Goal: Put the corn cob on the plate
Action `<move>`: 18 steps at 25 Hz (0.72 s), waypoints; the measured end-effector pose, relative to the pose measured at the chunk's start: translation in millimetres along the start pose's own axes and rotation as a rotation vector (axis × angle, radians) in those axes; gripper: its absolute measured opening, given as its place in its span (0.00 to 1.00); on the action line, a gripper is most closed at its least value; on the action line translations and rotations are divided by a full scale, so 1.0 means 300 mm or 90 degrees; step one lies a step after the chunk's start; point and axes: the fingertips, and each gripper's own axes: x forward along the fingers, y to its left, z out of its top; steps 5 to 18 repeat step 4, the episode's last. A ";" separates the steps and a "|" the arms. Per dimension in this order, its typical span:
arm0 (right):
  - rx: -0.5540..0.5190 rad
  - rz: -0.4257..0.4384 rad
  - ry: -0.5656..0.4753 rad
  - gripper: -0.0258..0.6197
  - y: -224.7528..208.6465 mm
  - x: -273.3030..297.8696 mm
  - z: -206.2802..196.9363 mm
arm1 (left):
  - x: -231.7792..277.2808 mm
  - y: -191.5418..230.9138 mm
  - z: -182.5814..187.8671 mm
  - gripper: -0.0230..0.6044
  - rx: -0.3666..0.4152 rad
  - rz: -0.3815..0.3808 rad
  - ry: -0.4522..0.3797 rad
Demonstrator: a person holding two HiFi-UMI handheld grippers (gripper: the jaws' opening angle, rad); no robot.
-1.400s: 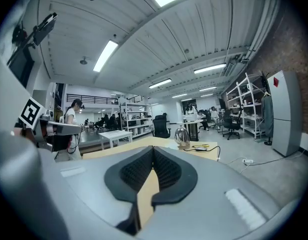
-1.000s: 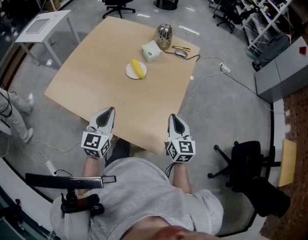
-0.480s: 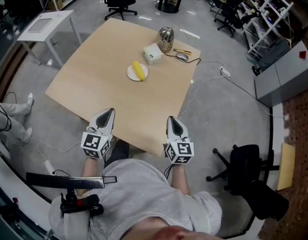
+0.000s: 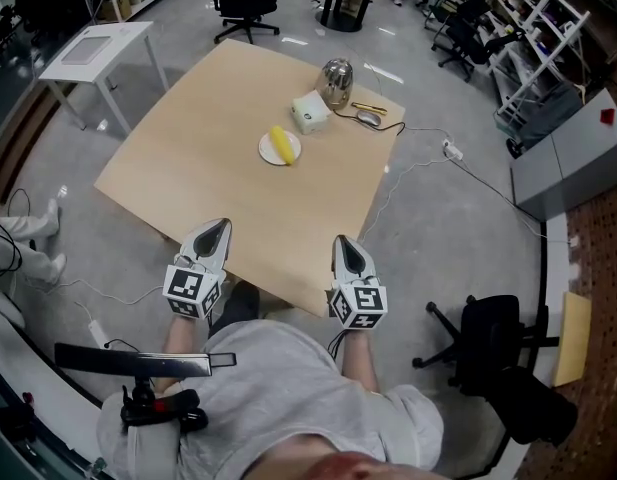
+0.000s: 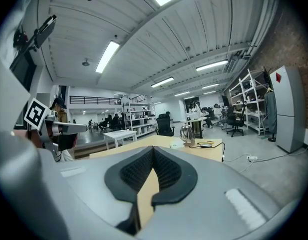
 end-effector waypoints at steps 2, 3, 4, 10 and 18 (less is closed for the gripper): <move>0.001 0.002 0.001 0.05 0.016 -0.007 0.003 | -0.018 0.004 0.004 0.07 -0.001 0.001 0.001; 0.002 0.002 0.002 0.05 0.024 -0.011 0.006 | -0.027 0.005 0.008 0.07 -0.001 0.002 0.001; 0.003 0.003 0.002 0.05 0.032 -0.016 0.009 | -0.037 0.006 0.012 0.07 -0.001 0.002 0.001; 0.003 0.003 0.002 0.05 0.032 -0.016 0.009 | -0.037 0.006 0.012 0.07 -0.001 0.002 0.001; 0.003 0.003 0.002 0.05 0.032 -0.016 0.009 | -0.037 0.006 0.012 0.07 -0.001 0.002 0.001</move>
